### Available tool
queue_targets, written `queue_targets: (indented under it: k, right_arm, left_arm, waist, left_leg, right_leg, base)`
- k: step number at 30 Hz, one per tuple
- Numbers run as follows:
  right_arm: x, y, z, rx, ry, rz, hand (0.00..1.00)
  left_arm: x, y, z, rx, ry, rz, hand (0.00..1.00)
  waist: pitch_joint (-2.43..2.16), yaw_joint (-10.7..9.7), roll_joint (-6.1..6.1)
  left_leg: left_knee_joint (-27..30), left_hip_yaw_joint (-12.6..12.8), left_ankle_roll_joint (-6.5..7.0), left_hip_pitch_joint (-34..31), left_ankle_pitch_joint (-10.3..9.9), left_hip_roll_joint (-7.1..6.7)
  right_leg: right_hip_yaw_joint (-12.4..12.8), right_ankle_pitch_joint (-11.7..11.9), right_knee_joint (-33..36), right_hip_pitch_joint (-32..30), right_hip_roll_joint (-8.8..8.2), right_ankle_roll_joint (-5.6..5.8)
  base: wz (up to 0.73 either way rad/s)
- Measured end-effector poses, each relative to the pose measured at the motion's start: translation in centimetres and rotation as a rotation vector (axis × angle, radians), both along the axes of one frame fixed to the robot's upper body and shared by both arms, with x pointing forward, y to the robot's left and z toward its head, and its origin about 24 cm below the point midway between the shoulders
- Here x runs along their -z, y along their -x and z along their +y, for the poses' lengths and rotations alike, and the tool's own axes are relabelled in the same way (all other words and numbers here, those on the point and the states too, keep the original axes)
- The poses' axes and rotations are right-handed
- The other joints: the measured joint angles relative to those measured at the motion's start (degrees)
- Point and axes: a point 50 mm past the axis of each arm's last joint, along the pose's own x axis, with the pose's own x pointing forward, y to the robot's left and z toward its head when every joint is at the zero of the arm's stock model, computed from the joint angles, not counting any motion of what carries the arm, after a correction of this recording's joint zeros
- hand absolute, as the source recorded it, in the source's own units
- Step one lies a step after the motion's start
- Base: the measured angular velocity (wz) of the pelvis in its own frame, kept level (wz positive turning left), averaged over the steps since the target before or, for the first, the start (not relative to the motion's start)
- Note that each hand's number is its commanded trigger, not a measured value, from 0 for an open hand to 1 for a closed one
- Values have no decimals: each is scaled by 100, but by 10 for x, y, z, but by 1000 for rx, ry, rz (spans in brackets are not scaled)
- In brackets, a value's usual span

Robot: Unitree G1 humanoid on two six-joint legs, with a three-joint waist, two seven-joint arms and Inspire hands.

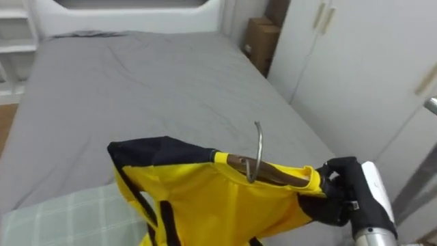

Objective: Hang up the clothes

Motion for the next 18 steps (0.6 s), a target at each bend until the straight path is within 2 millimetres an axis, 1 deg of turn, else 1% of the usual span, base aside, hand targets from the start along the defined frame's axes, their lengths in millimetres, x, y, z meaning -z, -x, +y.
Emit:
queue_targets:
  k: [1, 2, 3, 4, 6, 7, 8, 10, 11, 12, 13, 14, 15, 16, 17, 18]
  right_arm:
    - [4, 1, 0, -2, -1, 22, 100]
    - [6, 1, 0, -4, -1, 32, 100]
    - [9, 2, 0, -1, 0, 49, 100]
    - [12, 2, -1, 3, -3, 61, 100]
    - [13, 2, 2, -6, -26, 61, 100]
    - [12, -1, 4, -14, -37, 55, 100]
    - [10, -3, 6, -23, -39, 47, 100]
    - [-1, -18, 16, -68, -37, -1, 100]
    - [-3, -20, 18, -80, -38, -12, 100]
    - [-7, -23, 21, -94, -40, -27, 100]
    - [-8, -23, 22, -103, -40, -33, 100]
    - [-8, -23, 22, -107, -40, -31, 100]
    - [-8, -23, 22, -111, -41, -27, 100]
    - [-7, -23, 23, -114, -43, -23, 100]
    - [-6, -23, 24, -118, -44, -19, 100]
    - [-5, -23, 28, -135, -45, -9, 100]
  left_arm:
    - [0, -4, 0, 0, 0, -4, 0]
    - [0, -6, 0, 0, 0, -4, 0]
    - [1, -7, 0, -4, 0, 5, 0]
    - [1, -10, 0, -5, 0, 11, 0]
    - [1, -11, -2, -16, 8, 17, 0]
    - [2, -11, -3, -14, 11, 26, 0]
    - [2, -11, -4, -8, 13, 29, 0]
    - [3, -10, -5, -2, 15, 43, 0]
    - [3, -10, -5, -3, 14, 45, 0]
    - [2, -12, -4, -1, 12, 44, 0]
    - [2, -12, -4, -1, 11, 47, 0]
    - [2, -10, -4, -3, 10, 54, 0]
    - [2, -8, -3, -9, 5, 73, 0]
    - [2, -6, -1, -11, -1, 86, 0]
    - [1, -5, 0, -11, -5, 93, 0]
    - [0, 0, 3, -13, -12, 115, 0]
  waist:
    - [3, 19, 44]
    - [-3, -2, 63]
    - [-10, -60, 85]
    - [-12, -67, 102]
    - [-12, -107, 124]
    - [-22, -126, 112]
    - [-21, -144, 111]
    - [9, -202, 164]
    - [8, -223, 169]
    - [7, -235, 169]
    - [8, -238, 174]
    - [9, -238, 177]
    - [16, -250, 197]
    - [5, -291, 179]
    - [-6, -302, 157]
    - [-18, -287, 124]
  left_leg:
    - [66, 202, -22, 29, -64, 54]
    - [114, 275, -31, 41, -103, 77]
    - [141, 343, -43, 82, -141, 81]
    - [139, 416, -59, 129, -157, 79]
    - [142, 466, -63, 127, -159, 77]
    - [148, 536, -63, 133, -159, 72]
    - [156, 580, -64, 133, -159, 73]
    - [190, 712, -87, 136, -175, 96]
    - [202, 748, -98, 140, -187, 110]
    - [261, 793, -120, 131, -218, 143]
    - [404, 881, -163, 132, -296, 226]
    - [498, 907, -192, 137, -344, 275]
    - [783, 947, -252, 122, -467, 435]
    - [1157, 956, -303, 84, -565, 588]
    - [1433, 945, -319, 19, -575, 676]
    - [2237, 817, -313, -176, -484, 911]
  right_leg:
    - [-291, 8, 83, -14, -35, -25]
    - [-368, 8, 121, -27, -44, -27]
    - [-339, -11, 172, -32, -45, -40]
    - [-197, -21, 167, -24, -4, -42]
    - [-151, -16, 148, -39, 19, -74]
    - [-78, -8, 161, -125, 25, -88]
    - [-52, 3, 157, -159, 38, -107]
    - [66, 22, 148, -223, 95, -140]
    - [61, 16, 153, -235, 102, -151]
    - [58, -15, 191, -266, 108, -186]
    - [58, -70, 250, -264, 141, -218]
    - [52, -110, 283, -258, 158, -245]
    - [72, -207, 347, -237, 221, -291]
    - [140, -389, 496, -264, 252, -342]
    - [238, -486, 565, -288, 269, -330]
    - [429, -584, 674, -297, 319, -336]
  base:
    - [-103]
    - [-64]
    - [-39]
    - [-32]
    - [-20]
    - [-22]
    - [-30]
    - [-30]
    - [-23]
    - [-21]
    - [-23]
    - [-29]
    - [-26]
    - [-23]
    - [-31]
    - [-61]
